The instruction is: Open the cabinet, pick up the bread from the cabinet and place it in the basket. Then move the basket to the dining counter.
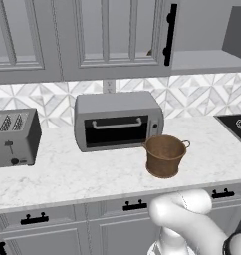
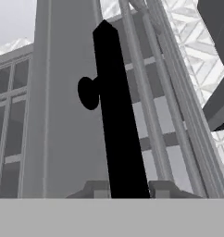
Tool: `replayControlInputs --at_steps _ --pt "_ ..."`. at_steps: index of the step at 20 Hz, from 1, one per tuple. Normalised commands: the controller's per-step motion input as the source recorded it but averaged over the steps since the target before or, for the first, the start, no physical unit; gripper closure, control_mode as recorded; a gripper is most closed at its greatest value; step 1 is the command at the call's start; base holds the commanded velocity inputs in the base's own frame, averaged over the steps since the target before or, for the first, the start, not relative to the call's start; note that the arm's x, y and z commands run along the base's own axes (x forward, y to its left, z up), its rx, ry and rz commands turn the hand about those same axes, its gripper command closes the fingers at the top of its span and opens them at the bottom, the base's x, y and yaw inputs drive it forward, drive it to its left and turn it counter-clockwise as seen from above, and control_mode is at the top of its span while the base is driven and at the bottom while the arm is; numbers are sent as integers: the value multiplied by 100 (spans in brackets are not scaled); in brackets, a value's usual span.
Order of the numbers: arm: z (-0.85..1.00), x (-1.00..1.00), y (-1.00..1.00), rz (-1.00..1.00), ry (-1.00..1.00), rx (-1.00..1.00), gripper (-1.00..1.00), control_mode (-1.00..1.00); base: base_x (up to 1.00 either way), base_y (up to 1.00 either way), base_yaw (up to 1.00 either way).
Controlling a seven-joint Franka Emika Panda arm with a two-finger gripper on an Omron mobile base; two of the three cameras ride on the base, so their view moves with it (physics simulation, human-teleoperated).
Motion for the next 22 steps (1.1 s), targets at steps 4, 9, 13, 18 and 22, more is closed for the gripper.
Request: replayControlInputs --at_steps 4,9,13,18,22 --pt "60 -97 61 -13 -25 -10 100 -100 0 0 0" --pt "73 -100 10 -8 -11 -5 100 -100 0 0 0" --pt "69 -100 8 -7 -3 -1 100 -100 0 0 0" --pt "-18 -25 99 -13 3 -3 100 -100 0 0 0" --pt "-14 0 100 -19 1 0 100 -100 0 0 0"
